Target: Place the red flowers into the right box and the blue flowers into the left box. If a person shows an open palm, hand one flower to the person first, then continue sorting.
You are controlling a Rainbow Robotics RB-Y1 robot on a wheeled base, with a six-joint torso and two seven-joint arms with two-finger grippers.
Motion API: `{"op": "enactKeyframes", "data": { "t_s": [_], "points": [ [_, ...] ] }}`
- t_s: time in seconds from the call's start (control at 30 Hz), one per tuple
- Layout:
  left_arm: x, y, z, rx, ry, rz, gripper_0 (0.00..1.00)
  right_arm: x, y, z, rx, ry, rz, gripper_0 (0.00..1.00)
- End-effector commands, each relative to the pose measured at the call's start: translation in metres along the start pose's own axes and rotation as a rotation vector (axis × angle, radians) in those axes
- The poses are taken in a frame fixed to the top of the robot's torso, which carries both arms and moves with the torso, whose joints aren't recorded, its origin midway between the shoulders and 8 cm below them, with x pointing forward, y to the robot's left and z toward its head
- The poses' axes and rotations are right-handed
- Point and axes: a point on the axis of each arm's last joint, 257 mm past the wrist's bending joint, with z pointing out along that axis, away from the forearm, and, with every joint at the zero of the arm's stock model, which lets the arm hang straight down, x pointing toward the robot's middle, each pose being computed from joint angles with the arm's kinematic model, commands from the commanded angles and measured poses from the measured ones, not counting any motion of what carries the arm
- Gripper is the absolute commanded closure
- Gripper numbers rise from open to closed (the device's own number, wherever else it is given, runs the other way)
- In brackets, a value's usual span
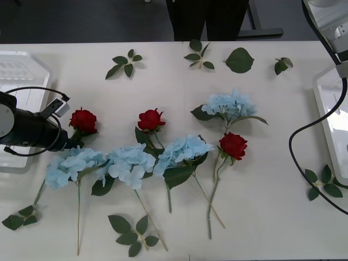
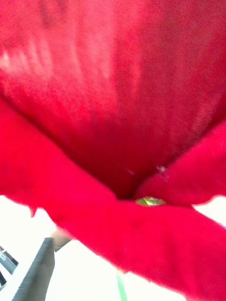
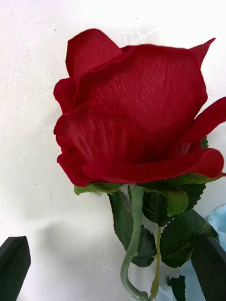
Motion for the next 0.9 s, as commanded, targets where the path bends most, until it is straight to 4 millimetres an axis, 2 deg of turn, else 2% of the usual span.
{"op": "enactKeyframes", "data": {
  "t_s": [0.03, 0.17, 0.27, 0.37, 0.4, 0.47, 0.5, 0.57, 0.6, 0.67, 0.7, 0.77, 0.83, 0.87, 0.9],
  "points": [
    [-0.024, 0.004, -0.004, -0.016, -0.034, 0.027, 0.0, -0.005, 0.029, 0.015, -0.066, 0.01, -0.049, 0.08],
    [-0.024, 0.004, -0.004, -0.016, -0.034, 0.027, 0.0, 0.007, 0.031, 0.013, -0.082, 0.056, -0.048, 0.08],
    [-0.024, 0.004, -0.004, -0.016, -0.034, 0.027, 0.0, 0.027, 0.032, 0.009, -0.105, 0.127, -0.036, 0.08],
    [-0.024, 0.004, -0.004, -0.016, -0.034, 0.027, 0.0, 0.072, 0.027, -0.008, -0.12, 0.271, 0.017, 0.08],
    [-0.024, 0.004, -0.004, -0.016, -0.034, 0.027, 0.0, 0.082, 0.026, -0.012, -0.122, 0.299, 0.029, 0.08],
    [-0.024, 0.004, -0.004, -0.016, -0.034, 0.027, 0.0, 0.119, 0.023, -0.03, -0.113, 0.415, 0.093, 0.08],
    [-0.024, 0.004, -0.004, -0.016, -0.034, 0.027, 0.0, 0.129, 0.021, -0.034, -0.109, 0.444, 0.111, 0.08],
    [-0.024, 0.004, -0.004, -0.016, -0.034, 0.027, 0.0, 0.159, 0.015, -0.055, -0.081, 0.54, 0.181, 0.08],
    [-0.024, 0.004, -0.004, -0.016, -0.034, 0.027, 0.0, 0.166, 0.014, -0.061, -0.071, 0.563, 0.2, 0.08],
    [-0.024, 0.004, -0.004, -0.016, -0.034, 0.027, 0.0, 0.194, 0.009, -0.091, -0.035, 0.671, 0.237, 0.08],
    [-0.024, 0.004, -0.004, -0.016, -0.034, 0.027, 0.0, 0.201, 0.007, -0.1, -0.022, 0.702, 0.238, 0.08],
    [-0.014, -0.008, 0.008, 0.005, -0.014, 0.022, 0.0, 0.228, 0.006, -0.138, 0.034, 0.812, 0.273, 0.08],
    [-0.016, -0.004, 0.007, -0.006, -0.01, 0.034, 0.0, 0.249, 0.009, -0.175, 0.102, 0.906, 0.315, 0.08],
    [-0.018, -0.003, 0.007, -0.008, -0.012, 0.039, 0.0, 0.255, 0.009, -0.187, 0.124, 0.934, 0.321, 0.08],
    [-0.02, -0.004, 0.007, -0.009, -0.009, 0.046, 0.0, 0.266, 0.011, -0.211, 0.168, 0.994, 0.325, 0.08]
  ]
}}
